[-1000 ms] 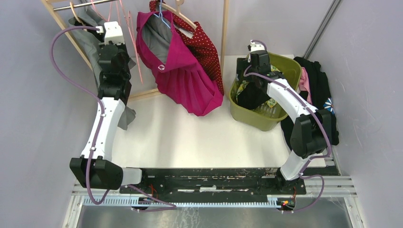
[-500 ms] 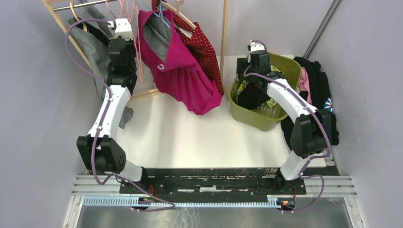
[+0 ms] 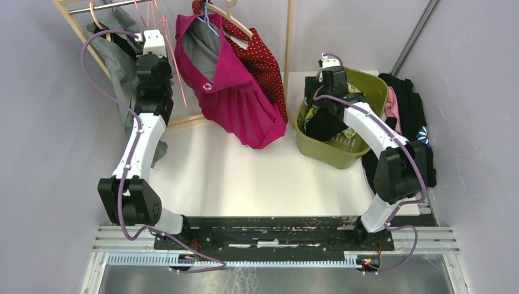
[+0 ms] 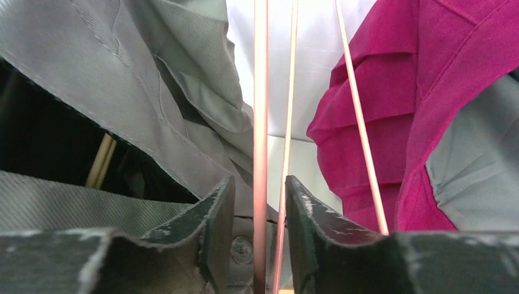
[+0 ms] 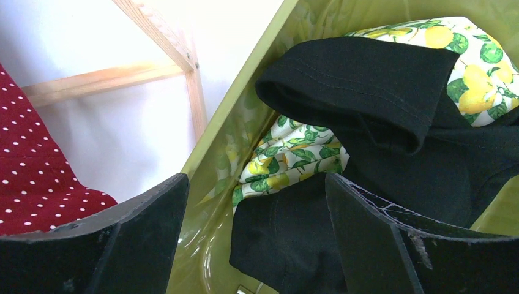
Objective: Remove the skirt from the hanger
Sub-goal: Place the hanger at the clothesline.
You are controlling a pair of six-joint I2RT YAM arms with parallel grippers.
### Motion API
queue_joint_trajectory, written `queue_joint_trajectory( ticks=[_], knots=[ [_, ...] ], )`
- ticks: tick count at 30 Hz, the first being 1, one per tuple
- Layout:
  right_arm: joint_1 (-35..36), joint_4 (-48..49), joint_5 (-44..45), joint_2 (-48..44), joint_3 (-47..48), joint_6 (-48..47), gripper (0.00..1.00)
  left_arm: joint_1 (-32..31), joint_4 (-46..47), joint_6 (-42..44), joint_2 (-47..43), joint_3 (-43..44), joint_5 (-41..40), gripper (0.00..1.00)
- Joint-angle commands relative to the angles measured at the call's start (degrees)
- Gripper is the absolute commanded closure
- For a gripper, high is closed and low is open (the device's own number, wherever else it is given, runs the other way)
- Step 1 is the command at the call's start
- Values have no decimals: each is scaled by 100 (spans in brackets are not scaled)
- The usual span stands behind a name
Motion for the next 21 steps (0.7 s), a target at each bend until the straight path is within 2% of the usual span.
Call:
queue_joint_trajectory(
  ticks=[1, 9, 21],
  knots=[
    [6, 267, -17, -88, -44, 2, 12, 28, -66, -229, -367, 16, -64, 53],
    [6, 308, -110, -173, -155, 78, 12, 27, -403, -429, -1012, -19, 390, 38],
    [65, 313, -129, -280, -241, 74, 12, 3, -1228, -848, -2036, 59, 776, 33]
  ],
)
